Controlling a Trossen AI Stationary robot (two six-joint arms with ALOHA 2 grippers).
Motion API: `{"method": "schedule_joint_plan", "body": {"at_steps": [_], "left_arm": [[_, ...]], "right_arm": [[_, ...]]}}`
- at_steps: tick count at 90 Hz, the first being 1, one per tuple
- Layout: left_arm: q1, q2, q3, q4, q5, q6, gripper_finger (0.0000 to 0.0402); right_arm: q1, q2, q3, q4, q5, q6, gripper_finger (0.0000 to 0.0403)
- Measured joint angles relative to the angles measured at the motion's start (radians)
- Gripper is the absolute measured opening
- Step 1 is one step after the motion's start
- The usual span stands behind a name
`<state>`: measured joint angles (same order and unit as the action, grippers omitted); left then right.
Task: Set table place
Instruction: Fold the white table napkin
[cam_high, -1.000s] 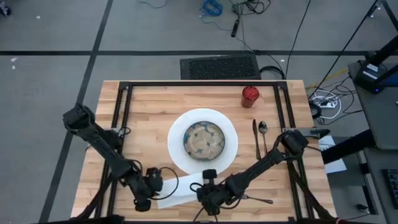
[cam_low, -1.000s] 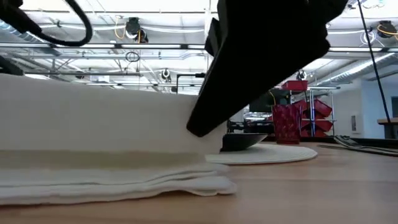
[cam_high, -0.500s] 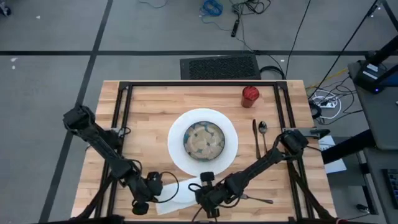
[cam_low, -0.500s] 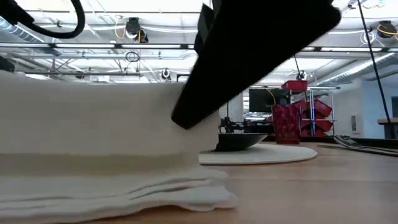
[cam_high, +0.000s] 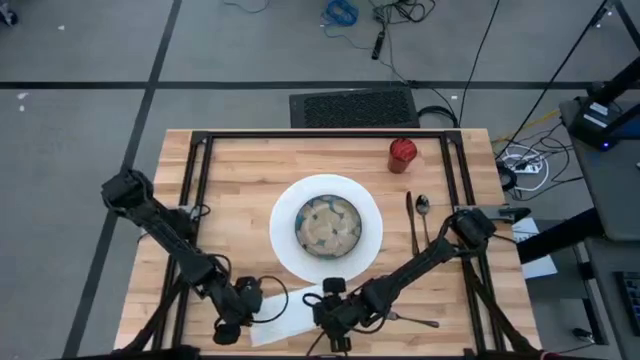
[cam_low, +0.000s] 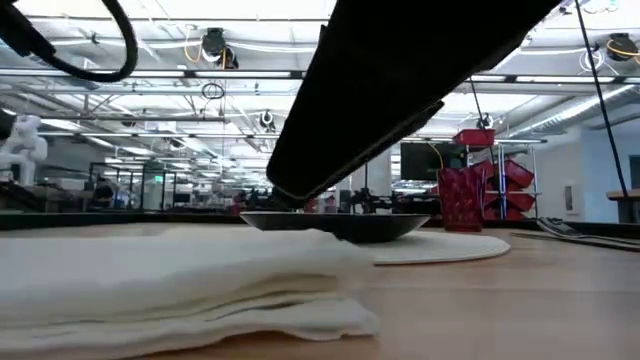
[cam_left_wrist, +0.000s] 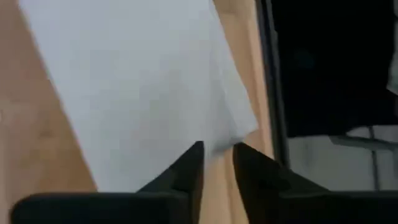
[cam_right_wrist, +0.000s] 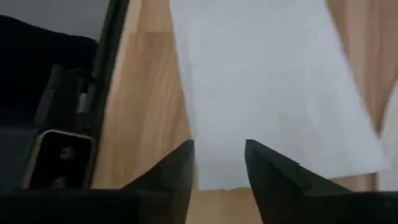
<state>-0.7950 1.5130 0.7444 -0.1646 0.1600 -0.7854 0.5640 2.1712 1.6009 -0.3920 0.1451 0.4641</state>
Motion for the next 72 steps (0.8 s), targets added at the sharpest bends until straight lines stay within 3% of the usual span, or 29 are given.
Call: {"method": "schedule_joint_plan", "body": {"at_steps": [13,21,34,45,58,72], "left_arm": [[0.018,-0.010,0.001,0.001,0.142,-0.044,0.0112],[0.022,-0.020,0.002,0.003,0.150,-0.046,0.0114],[0.015,-0.022,0.002,0.002,-0.062,-0.013,0.0114],[-0.001,-0.009,0.002,0.006,-0.249,0.037,0.0114],[-0.016,0.022,0.002,0.061,-0.309,0.077,0.0114],[-0.032,0.082,0.003,0.111,-0.298,0.094,0.0114]], "right_arm": [[-0.010,-0.003,0.025,-0.022,-0.012,0.007,0.0185],[-0.022,-0.007,0.035,-0.031,0.023,0.006,0.0196],[-0.034,-0.005,0.040,-0.057,0.135,-0.009,0.0198],[-0.033,0.015,0.033,-0.060,0.149,-0.031,0.0199],[-0.019,0.051,0.032,-0.059,0.145,-0.031,0.0199],[-0.009,0.054,0.032,-0.052,0.168,-0.018,0.0199]]}}
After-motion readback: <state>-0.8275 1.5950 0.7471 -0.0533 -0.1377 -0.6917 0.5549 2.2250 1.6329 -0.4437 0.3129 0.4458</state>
